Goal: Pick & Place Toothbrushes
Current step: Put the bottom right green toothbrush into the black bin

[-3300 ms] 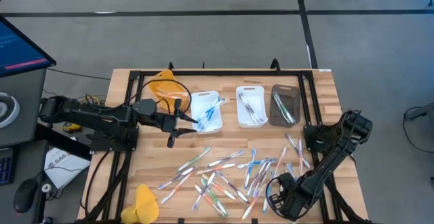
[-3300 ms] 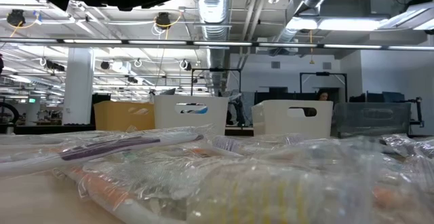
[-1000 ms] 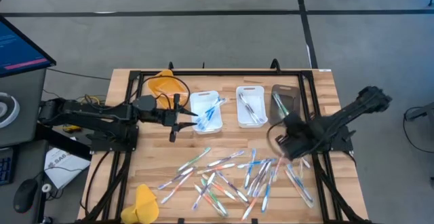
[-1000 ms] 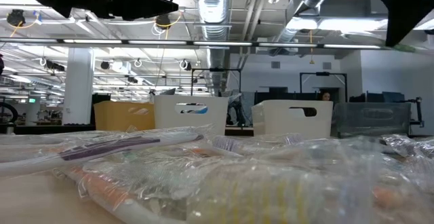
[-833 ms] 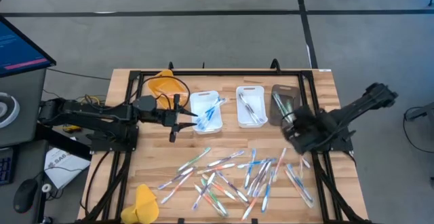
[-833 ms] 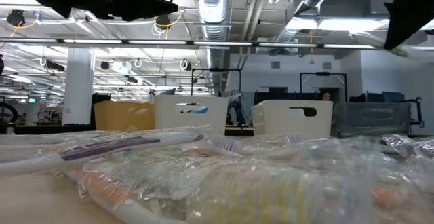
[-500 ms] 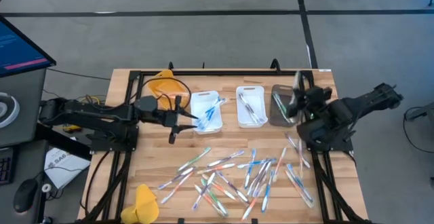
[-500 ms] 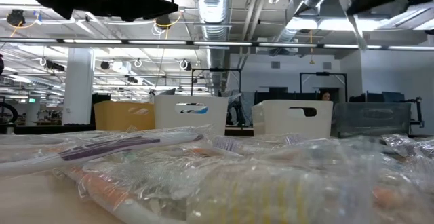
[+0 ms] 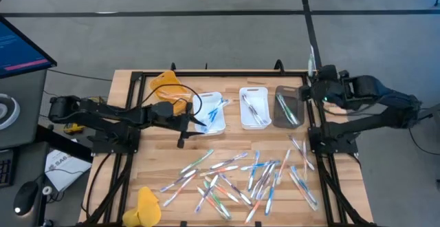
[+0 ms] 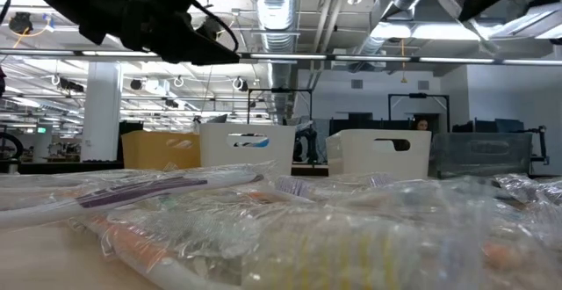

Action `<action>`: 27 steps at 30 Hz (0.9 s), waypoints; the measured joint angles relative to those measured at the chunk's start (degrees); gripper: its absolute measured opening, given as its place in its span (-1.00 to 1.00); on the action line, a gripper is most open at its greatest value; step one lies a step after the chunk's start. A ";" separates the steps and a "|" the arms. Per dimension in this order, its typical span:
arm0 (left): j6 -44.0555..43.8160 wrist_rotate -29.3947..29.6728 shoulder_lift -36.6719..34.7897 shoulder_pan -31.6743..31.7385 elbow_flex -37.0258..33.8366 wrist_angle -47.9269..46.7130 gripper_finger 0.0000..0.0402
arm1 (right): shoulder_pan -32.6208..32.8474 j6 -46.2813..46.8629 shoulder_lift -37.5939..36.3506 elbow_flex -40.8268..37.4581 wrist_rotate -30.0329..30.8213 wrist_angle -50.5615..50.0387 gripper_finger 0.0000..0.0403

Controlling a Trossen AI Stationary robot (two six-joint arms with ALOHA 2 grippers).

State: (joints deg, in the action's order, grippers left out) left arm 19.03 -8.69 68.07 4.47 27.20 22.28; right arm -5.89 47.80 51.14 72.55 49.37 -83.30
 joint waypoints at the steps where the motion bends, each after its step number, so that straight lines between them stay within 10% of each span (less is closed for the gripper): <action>1: -0.21 -0.03 0.24 0.00 0.00 -0.03 -0.30 | -2.17 -0.59 0.20 -0.03 -1.51 0.02 -1.00; 16: 1.79 -0.13 -0.20 0.00 0.00 1.46 -0.30 | -28.91 -17.10 10.32 -13.10 -27.26 14.78 -1.00; 27: 3.58 0.11 -0.20 0.00 0.00 1.42 -0.30 | -29.45 -20.80 14.16 -20.80 -37.73 21.08 -1.00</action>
State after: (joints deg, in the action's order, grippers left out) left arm 22.61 -8.58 67.88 4.47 27.20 23.70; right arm -35.33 27.00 65.30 51.76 11.64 -62.22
